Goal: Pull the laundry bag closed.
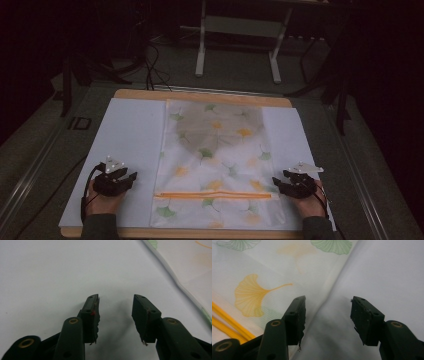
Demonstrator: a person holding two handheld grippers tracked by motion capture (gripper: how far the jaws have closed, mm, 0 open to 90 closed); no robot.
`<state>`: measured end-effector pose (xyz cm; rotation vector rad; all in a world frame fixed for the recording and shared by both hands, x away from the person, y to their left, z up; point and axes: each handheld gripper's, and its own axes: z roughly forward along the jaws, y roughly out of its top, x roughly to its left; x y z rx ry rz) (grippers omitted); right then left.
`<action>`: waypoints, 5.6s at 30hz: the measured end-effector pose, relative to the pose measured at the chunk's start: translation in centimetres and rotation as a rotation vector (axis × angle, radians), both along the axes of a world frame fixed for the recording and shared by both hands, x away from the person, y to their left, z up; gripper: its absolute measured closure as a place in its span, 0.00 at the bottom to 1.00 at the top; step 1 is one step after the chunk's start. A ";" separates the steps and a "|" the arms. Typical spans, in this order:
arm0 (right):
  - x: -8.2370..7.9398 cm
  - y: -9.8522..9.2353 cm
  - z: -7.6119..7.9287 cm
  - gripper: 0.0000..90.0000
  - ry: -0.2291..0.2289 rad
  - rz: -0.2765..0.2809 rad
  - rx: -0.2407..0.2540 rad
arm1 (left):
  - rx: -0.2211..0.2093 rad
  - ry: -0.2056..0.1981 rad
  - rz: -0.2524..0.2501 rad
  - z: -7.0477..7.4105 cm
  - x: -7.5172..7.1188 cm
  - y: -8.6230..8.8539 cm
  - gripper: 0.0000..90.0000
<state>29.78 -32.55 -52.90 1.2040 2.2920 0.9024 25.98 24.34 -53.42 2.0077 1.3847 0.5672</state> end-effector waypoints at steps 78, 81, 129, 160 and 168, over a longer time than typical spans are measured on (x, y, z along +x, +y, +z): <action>1.5 18.0 2.9 0.54 0.081 0.582 -0.053 | 0.041 0.005 -0.093 1.1 -0.7 -0.6 0.60; 1.5 18.9 2.9 0.55 0.089 0.604 -0.068 | 0.040 0.001 -0.093 1.2 -0.7 -0.6 0.61; 0.2 29.6 2.7 0.80 0.103 0.826 -0.063 | 0.021 0.040 -0.115 1.5 -0.7 -0.9 0.62; -0.7 33.9 1.3 0.82 0.134 0.912 -0.089 | 0.033 0.039 -0.113 1.6 -0.8 -0.8 0.63; -0.7 35.1 0.9 0.86 0.149 0.922 -0.115 | 0.036 0.038 -0.116 1.5 -0.7 -0.8 0.63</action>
